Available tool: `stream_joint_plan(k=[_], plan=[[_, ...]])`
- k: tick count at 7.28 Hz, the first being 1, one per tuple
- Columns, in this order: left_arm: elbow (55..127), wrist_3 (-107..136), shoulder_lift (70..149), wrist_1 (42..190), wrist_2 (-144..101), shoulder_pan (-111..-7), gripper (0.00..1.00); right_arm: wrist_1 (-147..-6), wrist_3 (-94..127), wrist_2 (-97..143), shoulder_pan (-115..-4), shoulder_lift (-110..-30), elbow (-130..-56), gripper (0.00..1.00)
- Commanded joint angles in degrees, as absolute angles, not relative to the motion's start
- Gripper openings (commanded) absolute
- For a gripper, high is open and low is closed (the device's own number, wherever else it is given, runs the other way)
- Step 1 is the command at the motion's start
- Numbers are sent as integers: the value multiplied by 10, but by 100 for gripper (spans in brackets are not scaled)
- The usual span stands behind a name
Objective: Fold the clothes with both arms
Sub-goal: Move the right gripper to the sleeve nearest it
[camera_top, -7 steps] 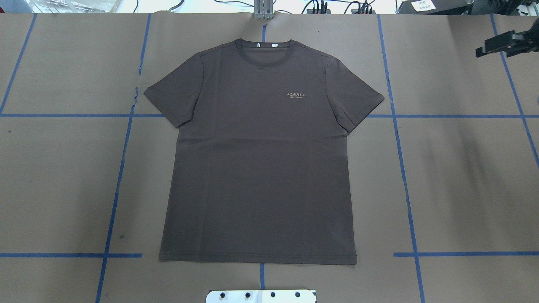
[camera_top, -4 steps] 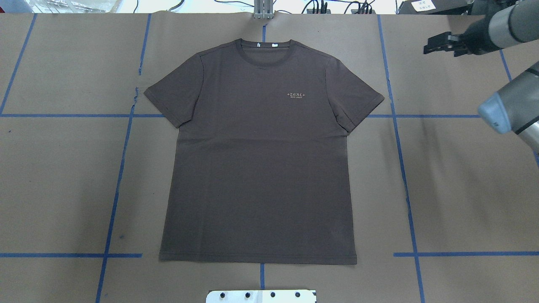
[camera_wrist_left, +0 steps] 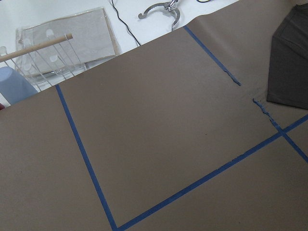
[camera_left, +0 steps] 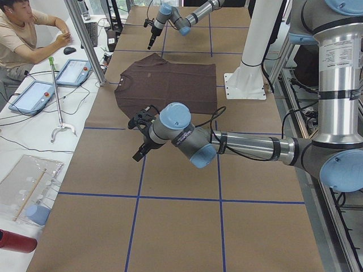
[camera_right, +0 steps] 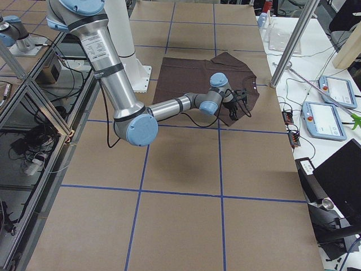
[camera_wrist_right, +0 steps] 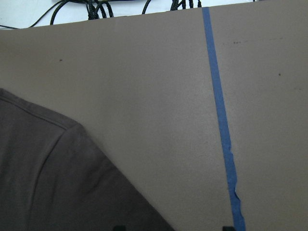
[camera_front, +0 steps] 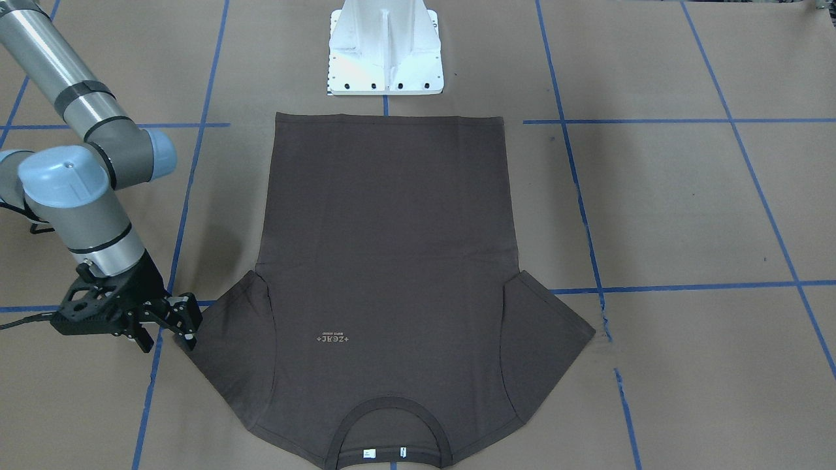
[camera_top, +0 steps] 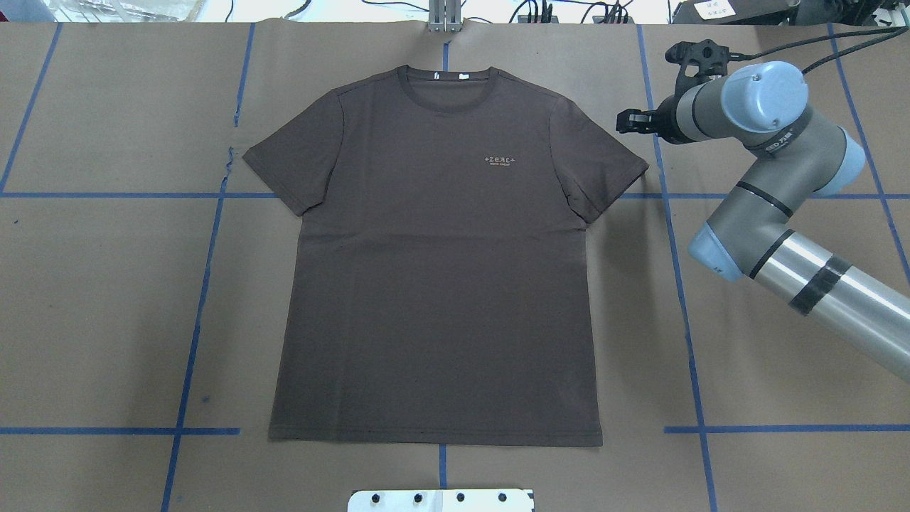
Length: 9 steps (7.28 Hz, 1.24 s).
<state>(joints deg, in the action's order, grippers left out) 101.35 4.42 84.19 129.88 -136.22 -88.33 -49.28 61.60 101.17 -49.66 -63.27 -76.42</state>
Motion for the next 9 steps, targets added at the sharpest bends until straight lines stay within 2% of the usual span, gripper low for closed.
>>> stream_joint_plan(k=[1,9], plan=[[1014,43,842,1299,-1362,-884,100,-492,616,1004,-479,-628,-746,71],[1013,43,847,1299,-1362,-884,100,-491,614,1003,-468,-641,-735,70]])
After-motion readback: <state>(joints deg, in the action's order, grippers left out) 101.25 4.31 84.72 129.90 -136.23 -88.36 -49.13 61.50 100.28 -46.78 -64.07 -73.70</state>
